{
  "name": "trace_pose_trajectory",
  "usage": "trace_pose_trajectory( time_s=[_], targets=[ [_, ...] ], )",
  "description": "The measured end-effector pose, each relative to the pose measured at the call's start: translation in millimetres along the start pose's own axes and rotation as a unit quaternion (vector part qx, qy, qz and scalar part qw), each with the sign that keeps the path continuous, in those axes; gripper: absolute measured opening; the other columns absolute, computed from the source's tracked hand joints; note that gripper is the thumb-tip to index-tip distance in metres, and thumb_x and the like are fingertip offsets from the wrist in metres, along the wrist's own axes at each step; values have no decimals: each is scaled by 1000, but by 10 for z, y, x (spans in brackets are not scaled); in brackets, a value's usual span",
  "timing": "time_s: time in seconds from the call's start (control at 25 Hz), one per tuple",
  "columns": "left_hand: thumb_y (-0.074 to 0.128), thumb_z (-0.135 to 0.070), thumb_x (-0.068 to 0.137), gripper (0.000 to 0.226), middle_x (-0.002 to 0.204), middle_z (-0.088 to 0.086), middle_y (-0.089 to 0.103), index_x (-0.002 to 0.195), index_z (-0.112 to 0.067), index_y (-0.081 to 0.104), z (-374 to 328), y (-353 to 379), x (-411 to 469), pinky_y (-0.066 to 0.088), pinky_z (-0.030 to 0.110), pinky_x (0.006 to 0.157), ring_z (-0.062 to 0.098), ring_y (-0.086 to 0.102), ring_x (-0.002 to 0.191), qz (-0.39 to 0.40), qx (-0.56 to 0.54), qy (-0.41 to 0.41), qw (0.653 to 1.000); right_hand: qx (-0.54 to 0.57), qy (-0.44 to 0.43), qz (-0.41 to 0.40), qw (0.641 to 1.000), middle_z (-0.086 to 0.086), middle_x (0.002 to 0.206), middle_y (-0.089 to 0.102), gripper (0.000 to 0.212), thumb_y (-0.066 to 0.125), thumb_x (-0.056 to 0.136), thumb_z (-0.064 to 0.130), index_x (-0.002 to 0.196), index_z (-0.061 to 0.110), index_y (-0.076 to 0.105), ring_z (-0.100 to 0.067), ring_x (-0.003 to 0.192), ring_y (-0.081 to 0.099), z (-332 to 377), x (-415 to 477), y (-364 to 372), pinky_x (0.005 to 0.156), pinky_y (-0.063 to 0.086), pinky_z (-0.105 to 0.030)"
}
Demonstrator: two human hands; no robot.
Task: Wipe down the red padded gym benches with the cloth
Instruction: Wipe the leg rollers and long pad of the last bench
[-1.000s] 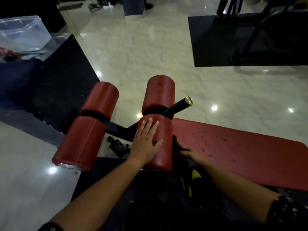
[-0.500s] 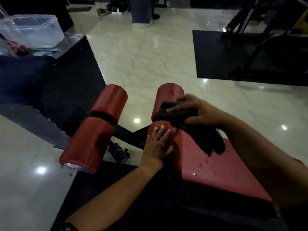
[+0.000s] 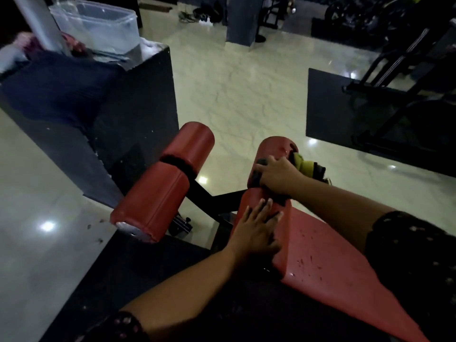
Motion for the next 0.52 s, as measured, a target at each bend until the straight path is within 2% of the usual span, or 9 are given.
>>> trace_pose_trajectory(
  time_s=[0.08,0.16,0.24,0.32,0.4,0.52],
  targets=[
    [34,-54,81,82,165,9,-7,157,-27,16,3,-17,4,-4,48,120,23,-11,151,-12,-9,3,1000,-10,9,42,999,0,148,33,35,49,99,29,134,26,56,-33,128,40,-146,-172,86,83,48,-40],
    [28,-56,77,85,165,8,-6,157,-27,17,5,-34,18,-5,47,120,21,-11,151,-18,-18,7,1000,26,20,71,997,4,142,38,35,58,94,34,129,29,58,-30,122,45,-292,-282,141,77,49,-38],
    [23,-58,76,87,165,8,-6,157,-27,16,-1,-40,19,-6,45,119,21,-11,151,-18,-20,8,1000,105,33,62,992,5,134,39,38,61,91,34,129,40,56,-29,116,47,-342,-241,103,75,49,-39],
    [30,-55,84,79,165,9,-5,157,-27,16,-12,-54,27,-7,44,120,22,-11,151,-5,0,2,1000,177,38,14,983,4,135,38,45,56,92,31,133,49,50,-28,116,44,-275,-87,7,75,49,-40],
    [34,-53,88,76,165,8,-6,157,-26,17,-20,-64,38,-7,46,120,22,-12,151,8,1,-4,1000,230,20,-13,973,4,138,36,49,53,94,30,137,51,45,-28,118,41,-95,58,-53,72,46,-37],
    [13,-62,70,93,165,4,-8,156,-27,22,-13,-78,36,-11,43,118,19,-14,150,-10,-13,-1,1000,214,-34,30,976,5,135,40,47,54,93,29,136,48,48,-27,116,43,25,185,62,73,44,-37]
  ],
)
Point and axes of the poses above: each hand's wrist, its own x-axis towards the middle knuckle, its own y-axis out of the palm, z = x × y, the point moved 7 cm from there along x, towards the middle knuckle
